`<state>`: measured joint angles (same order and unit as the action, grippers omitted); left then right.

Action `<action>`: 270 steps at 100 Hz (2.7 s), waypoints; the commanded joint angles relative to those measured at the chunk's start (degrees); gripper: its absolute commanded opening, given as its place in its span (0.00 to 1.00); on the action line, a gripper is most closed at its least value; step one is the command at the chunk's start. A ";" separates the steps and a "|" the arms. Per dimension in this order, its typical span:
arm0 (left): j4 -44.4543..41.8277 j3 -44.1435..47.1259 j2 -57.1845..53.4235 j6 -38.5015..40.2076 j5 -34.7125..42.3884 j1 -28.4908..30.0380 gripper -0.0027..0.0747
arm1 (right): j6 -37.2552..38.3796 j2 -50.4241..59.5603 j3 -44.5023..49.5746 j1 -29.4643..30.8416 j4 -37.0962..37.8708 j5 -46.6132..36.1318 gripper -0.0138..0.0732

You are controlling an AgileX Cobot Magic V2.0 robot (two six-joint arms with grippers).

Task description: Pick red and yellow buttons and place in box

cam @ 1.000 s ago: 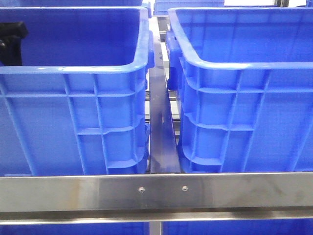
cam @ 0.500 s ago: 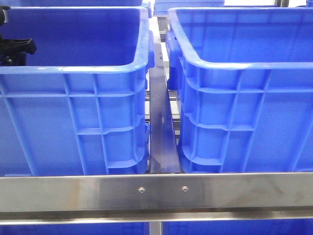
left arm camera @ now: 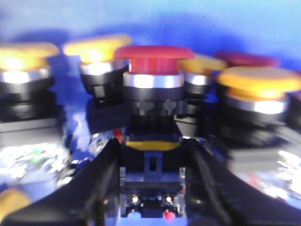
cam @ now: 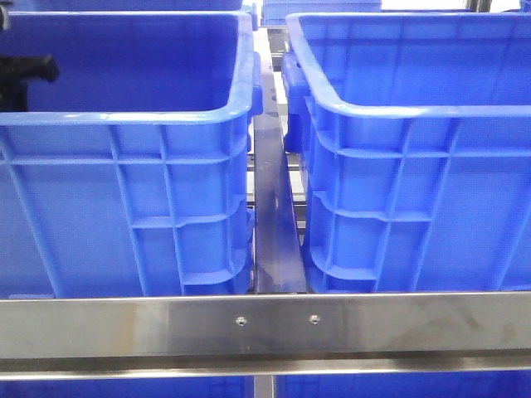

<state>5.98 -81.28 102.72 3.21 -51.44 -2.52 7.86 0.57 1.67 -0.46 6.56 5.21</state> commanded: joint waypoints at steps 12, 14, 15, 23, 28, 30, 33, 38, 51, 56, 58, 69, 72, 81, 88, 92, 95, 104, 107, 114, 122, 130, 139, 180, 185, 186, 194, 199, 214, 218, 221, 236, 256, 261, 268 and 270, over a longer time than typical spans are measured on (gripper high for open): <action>1.85 -1.63 -9.46 -3.21 1.68 -0.07 0.21 | -0.07 1.35 -0.93 0.43 0.18 -4.19 0.09; 2.49 -1.63 -10.09 -4.34 1.55 -0.07 0.21 | -0.07 1.35 -0.93 0.43 0.18 -4.19 0.09; 2.75 -1.63 -10.32 -4.64 1.55 -0.07 0.21 | -0.07 1.35 -0.93 0.43 0.18 -4.19 0.09; 6.52 -1.63 -12.80 -10.01 0.76 -0.29 0.21 | -0.07 1.35 -0.93 0.43 0.18 -4.19 0.09; 8.85 -1.63 -14.15 -13.07 0.14 -0.66 0.21 | -0.07 1.35 -0.93 0.43 0.18 -4.19 0.09; 9.88 -1.63 -14.70 -14.56 -0.03 -0.80 0.21 | -0.07 1.35 -0.93 0.43 0.18 -4.19 0.09; 11.59 -1.63 -15.40 -16.74 -0.28 -1.07 0.21 | -0.07 1.35 -0.93 0.43 0.18 -4.19 0.09; 14.66 -1.63 -16.54 -20.41 -0.93 -1.82 0.21 | -0.07 1.35 -0.93 0.43 0.18 -4.19 0.09; 23.02 -1.63 -18.56 -29.85 -3.26 -4.77 0.21 | -0.07 1.35 -0.93 0.43 0.18 -4.19 0.09; 25.94 -1.63 -18.79 -32.72 -4.01 -6.37 0.21 | -0.07 1.35 -0.93 0.43 0.18 -4.19 0.09; 27.08 -1.63 -18.79 -33.88 -4.34 -7.08 0.21 | -0.07 1.35 -0.93 0.43 0.18 -4.19 0.09; 30.97 -1.63 -18.79 -38.75 -5.11 -11.57 0.21 | -0.07 1.35 -0.93 0.43 0.18 -4.19 0.09; 31.55 -1.63 -18.79 -39.81 -5.11 -12.80 0.21 | -0.07 1.35 -0.93 0.43 0.18 -4.19 0.09; 32.49 -1.63 -18.67 -41.00 -5.11 -16.78 0.21 | -0.07 1.35 -0.93 0.43 0.18 -4.19 0.09; 32.60 -1.63 -18.46 -41.00 -5.01 -19.62 0.21 | -0.07 1.35 -0.93 0.43 0.18 -4.19 0.09; 32.60 -1.63 -18.46 -41.00 -5.01 -21.01 0.21 | -0.07 1.35 -0.93 0.43 0.18 -4.26 0.09; 32.60 -1.63 -18.33 -41.00 -4.90 -22.29 0.21 | -0.07 1.35 -0.93 0.43 0.18 -4.26 0.09; 32.60 -1.63 -18.33 -41.00 -3.87 -25.17 0.21 | -0.07 1.35 -0.93 0.43 0.18 -4.26 0.09; 32.60 -1.63 -18.33 -41.00 -3.72 -25.93 0.21 | -0.07 1.35 -0.93 0.43 0.18 -4.26 0.09; 32.60 -1.63 -18.22 -41.00 -3.18 -27.23 0.21 | -0.07 1.35 -0.93 0.43 0.18 -4.38 0.09; 32.60 -1.63 -18.09 -41.00 -2.28 -28.12 0.21 | -0.07 1.35 -0.98 0.43 0.18 -4.85 0.09; 32.60 -1.63 -18.09 -41.00 -2.12 -28.20 0.21 | -0.07 1.35 -1.24 0.38 0.18 -6.84 0.09; 32.60 -1.63 -18.09 -41.00 -2.12 -28.20 0.21 | -0.07 1.28 -3.52 0.38 0.18 -3.38 0.09; 32.60 -1.63 -18.09 -41.00 -1.01 -28.20 0.21 | -0.02 -14.41 -26.52 0.31 0.18 22.87 0.09; 32.60 -1.63 -18.09 -41.00 -1.01 -28.20 0.21 | -0.02 -17.77 -29.52 0.31 0.18 25.44 0.10; 32.60 -1.63 -18.09 -41.00 -1.01 -28.20 0.21 | -0.02 -18.25 -29.94 0.31 0.18 26.06 0.11; 32.60 -1.63 -18.09 -41.00 -1.01 -28.20 0.21 | -0.02 -23.88 -34.74 0.31 0.18 28.46 0.21; 32.60 -1.63 -18.09 -41.00 -1.01 -28.20 0.21 | -0.02 -26.92 -37.30 0.31 0.18 28.97 0.33; 32.60 -1.63 -18.09 -41.00 -1.01 -28.20 0.21 | -0.07 -34.32 -44.25 0.31 -1.48 29.10 0.79; 32.60 -1.63 -18.09 -41.00 -1.01 -28.20 0.21 | -0.07 -36.18 -45.94 0.31 -2.41 28.99 0.85; 32.60 -1.63 -18.09 -41.00 -1.01 -28.20 0.21 | -0.07 -37.38 -47.07 0.31 -3.70 28.94 0.89; 32.60 -1.63 -18.09 -41.00 -1.01 -28.20 0.21 | -0.07 -43.15 -52.35 -0.34 -11.89 28.78 0.90; 32.60 -1.63 -18.09 -41.00 -1.01 -28.20 0.21 | -3.59 -49.14 -56.32 -5.66 -24.74 28.81 0.90; 32.60 -1.63 -18.09 -41.00 -1.01 -28.20 0.21 | -5.27 -50.91 -57.03 -7.72 -29.28 28.88 0.90; 32.60 -1.63 -18.09 -41.00 -1.01 -28.20 0.21 | -7.44 -53.23 -57.95 -10.11 -36.26 28.88 0.90; 32.60 -1.63 -18.09 -41.00 -1.01 -28.20 0.21 | -8.25 -53.72 -58.22 -10.56 -38.36 28.93 0.90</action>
<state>35.54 -81.28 86.53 -37.74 -54.66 -30.34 3.20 -51.26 -53.65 -8.64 -22.20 37.65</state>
